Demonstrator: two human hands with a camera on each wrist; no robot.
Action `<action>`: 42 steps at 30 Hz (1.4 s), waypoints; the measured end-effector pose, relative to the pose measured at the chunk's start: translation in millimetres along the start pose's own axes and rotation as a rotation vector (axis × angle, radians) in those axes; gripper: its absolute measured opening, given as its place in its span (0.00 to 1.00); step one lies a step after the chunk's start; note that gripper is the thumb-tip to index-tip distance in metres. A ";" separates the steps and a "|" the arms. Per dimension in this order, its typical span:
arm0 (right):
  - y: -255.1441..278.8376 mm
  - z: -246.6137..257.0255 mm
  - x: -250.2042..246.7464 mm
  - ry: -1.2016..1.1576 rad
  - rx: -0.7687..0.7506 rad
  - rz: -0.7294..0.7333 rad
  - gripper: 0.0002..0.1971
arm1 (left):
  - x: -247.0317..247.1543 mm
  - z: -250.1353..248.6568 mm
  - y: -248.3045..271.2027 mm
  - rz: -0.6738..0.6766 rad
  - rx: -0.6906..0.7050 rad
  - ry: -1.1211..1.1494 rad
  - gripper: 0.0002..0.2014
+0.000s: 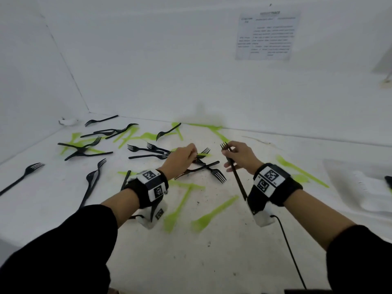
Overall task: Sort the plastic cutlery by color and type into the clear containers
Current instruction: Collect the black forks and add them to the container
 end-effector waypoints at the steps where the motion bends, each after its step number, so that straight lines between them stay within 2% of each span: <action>1: -4.2 -3.7 5.0 0.020 0.020 0.015 0.03 | -6.9 0.9 -4.5 -0.023 0.000 0.091 0.07; 3: -12.8 -10.5 13.7 0.107 0.020 0.038 0.04 | -20.4 1.3 -12.8 -0.054 0.026 0.256 0.06; 6: -23.5 -17.6 20.8 0.360 -0.028 0.089 0.05 | -37.2 0.5 -24.0 -0.062 0.024 0.405 0.08; 10: -32.4 -30.7 21.9 0.735 -0.015 0.210 0.20 | -47.8 -2.9 -32.8 -0.066 0.029 0.445 0.13; 12: -31.3 -38.8 19.3 0.787 0.034 0.231 0.25 | -47.6 -2.1 -36.8 -0.048 0.043 0.432 0.12; 14: -28.2 -45.3 16.6 0.776 0.050 0.206 0.25 | -43.3 3.0 -39.8 0.001 0.105 0.291 0.09; 18: -21.9 -42.2 10.6 0.700 -0.006 0.106 0.21 | -18.7 26.3 -39.3 0.306 0.178 -0.034 0.06; 21: -17.4 -31.3 6.0 0.571 -0.113 0.030 0.17 | 0.9 44.8 -32.9 0.447 0.142 -0.008 0.13; 24: -11.2 -20.6 2.3 0.466 -0.212 -0.044 0.13 | 17.1 53.4 -29.0 0.515 0.146 -0.130 0.22; 27: -4.2 -8.3 -0.3 0.383 -0.280 -0.116 0.08 | 24.9 58.3 -27.5 0.519 0.133 -0.182 0.22; 34: 0.2 10.0 -3.8 0.127 -0.422 -0.336 0.06 | 22.0 56.7 -24.2 0.537 0.122 -0.079 0.16; 38: -8.1 13.0 -2.8 0.141 -0.480 -0.398 0.07 | 12.9 57.3 -24.3 0.417 0.134 -0.086 0.08; 42: -16.8 16.6 7.1 0.101 -0.448 -0.337 0.07 | -3.8 60.4 -20.9 0.267 0.060 -0.001 0.05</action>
Point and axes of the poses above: each hand's wrist, its own y-axis away from the middle knuckle, its own x-axis out of the palm, z = x × y, the point moved 2 cm from there along -y, towards the middle knuckle, and after that the axes turned 9 degrees about -y, right-handed, at the moved point
